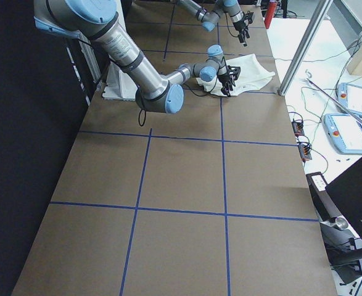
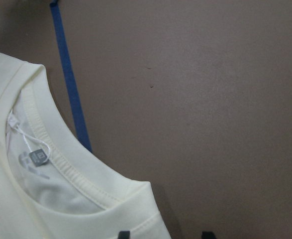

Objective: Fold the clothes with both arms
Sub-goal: 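Move the right gripper to the collar of the folded shirt, then drag the collar edge with the right gripper to square the shirt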

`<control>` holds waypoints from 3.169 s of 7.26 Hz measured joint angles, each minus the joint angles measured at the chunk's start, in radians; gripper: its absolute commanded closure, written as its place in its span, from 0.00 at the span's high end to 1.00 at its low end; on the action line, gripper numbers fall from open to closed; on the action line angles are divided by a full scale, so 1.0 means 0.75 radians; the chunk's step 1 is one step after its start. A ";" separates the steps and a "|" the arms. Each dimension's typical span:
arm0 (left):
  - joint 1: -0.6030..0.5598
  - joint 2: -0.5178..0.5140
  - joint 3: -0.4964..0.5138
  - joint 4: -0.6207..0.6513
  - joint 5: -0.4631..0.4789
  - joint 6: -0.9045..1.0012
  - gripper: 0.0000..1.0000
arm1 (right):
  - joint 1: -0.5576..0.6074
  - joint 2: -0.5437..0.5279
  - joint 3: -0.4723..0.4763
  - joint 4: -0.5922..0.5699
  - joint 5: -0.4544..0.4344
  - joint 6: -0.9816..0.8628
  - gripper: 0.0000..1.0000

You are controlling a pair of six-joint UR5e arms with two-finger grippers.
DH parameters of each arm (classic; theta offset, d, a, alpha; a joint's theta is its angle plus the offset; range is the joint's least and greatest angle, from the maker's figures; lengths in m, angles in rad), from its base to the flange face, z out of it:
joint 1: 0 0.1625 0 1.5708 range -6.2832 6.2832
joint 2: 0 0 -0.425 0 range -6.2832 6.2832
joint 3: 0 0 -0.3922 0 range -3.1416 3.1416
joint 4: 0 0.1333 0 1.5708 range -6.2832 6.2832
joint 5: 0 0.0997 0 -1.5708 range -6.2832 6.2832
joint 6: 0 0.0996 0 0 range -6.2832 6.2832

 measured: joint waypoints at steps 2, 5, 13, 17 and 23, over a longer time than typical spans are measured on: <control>0.001 0.002 0.002 0.000 0.000 0.000 1.00 | -0.005 0.002 -0.004 0.000 -0.011 0.000 0.42; 0.002 0.003 0.002 0.000 0.000 -0.001 1.00 | -0.013 0.003 -0.005 0.001 -0.014 0.006 0.29; 0.006 0.003 -0.001 -0.002 0.000 -0.008 1.00 | -0.018 -0.009 0.051 -0.029 -0.007 0.000 0.00; 0.017 0.000 -0.022 -0.004 0.000 -0.010 1.00 | -0.127 -0.362 0.550 -0.130 -0.065 0.022 0.00; 0.051 0.021 -0.073 -0.002 -0.001 -0.010 1.00 | -0.253 -0.875 1.074 -0.133 -0.147 0.005 1.00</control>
